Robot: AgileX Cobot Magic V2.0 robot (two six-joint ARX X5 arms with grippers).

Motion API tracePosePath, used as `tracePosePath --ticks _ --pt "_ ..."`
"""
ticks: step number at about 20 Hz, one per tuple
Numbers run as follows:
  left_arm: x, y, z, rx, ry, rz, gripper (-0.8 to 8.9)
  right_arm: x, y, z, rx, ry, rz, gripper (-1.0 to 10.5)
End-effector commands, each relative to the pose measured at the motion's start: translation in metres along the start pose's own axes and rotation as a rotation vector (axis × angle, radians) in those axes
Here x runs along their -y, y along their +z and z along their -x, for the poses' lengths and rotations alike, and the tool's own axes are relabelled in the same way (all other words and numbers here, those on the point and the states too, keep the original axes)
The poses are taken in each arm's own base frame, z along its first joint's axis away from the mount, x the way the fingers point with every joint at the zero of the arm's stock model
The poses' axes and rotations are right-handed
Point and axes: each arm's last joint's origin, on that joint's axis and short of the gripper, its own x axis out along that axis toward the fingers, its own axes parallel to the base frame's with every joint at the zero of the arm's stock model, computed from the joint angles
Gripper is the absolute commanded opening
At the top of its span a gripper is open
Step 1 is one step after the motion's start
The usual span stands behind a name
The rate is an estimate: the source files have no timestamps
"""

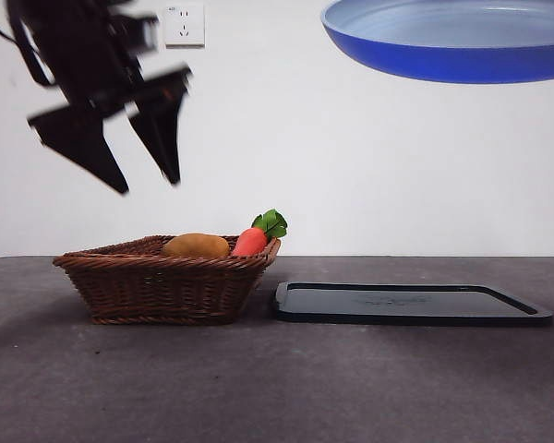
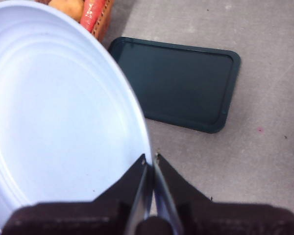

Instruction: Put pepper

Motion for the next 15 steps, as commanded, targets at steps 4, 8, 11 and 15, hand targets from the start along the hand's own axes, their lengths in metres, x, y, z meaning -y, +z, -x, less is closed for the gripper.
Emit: tracePosePath --ticks 4,8,11,15 --pt "-0.002 0.008 -0.061 -0.100 0.057 0.027 3.61 -0.002 0.005 0.004 0.031 0.010 0.001 0.1" --pt "-0.005 0.002 -0.097 -0.142 0.066 0.068 3.61 -0.002 0.005 0.004 0.031 0.014 0.007 0.1" --pt "-0.006 -0.001 -0.109 -0.159 0.077 0.070 3.61 -0.002 0.006 0.004 0.032 0.014 0.008 0.1" --pt "-0.007 -0.005 -0.111 -0.190 0.076 0.078 2.14 -0.002 0.006 0.004 0.033 0.013 0.016 0.1"
